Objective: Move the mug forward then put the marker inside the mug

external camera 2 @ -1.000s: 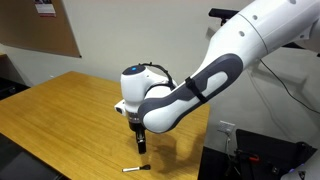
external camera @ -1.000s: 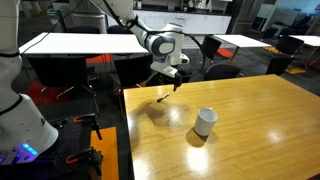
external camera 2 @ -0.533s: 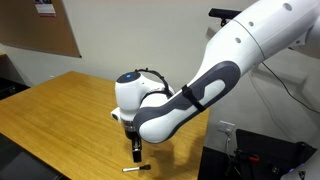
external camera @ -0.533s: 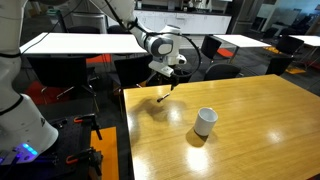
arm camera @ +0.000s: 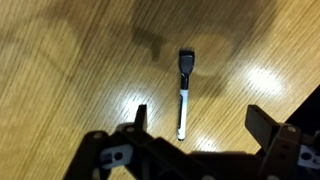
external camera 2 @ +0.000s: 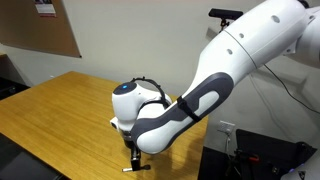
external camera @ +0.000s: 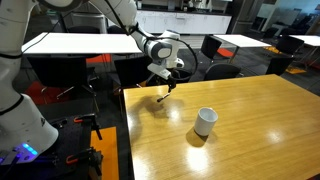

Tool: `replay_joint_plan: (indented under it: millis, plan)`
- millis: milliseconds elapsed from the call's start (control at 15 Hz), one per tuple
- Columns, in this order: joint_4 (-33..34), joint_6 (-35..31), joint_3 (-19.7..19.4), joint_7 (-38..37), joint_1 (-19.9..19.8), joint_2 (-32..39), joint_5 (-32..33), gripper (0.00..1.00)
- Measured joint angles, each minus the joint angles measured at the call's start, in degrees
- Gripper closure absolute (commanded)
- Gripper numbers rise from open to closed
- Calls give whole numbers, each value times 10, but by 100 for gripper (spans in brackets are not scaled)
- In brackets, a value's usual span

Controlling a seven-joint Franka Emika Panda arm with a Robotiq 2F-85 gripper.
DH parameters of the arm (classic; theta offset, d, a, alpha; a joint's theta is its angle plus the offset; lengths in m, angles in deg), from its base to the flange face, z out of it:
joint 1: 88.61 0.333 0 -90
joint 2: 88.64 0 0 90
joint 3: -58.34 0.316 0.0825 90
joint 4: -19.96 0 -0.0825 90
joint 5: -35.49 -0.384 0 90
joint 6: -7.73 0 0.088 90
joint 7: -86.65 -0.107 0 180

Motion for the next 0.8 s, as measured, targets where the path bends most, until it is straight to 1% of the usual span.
replay_joint_plan:
  millis: [800]
  plan:
    - [2, -4, 0, 0, 3, 34, 1, 0]
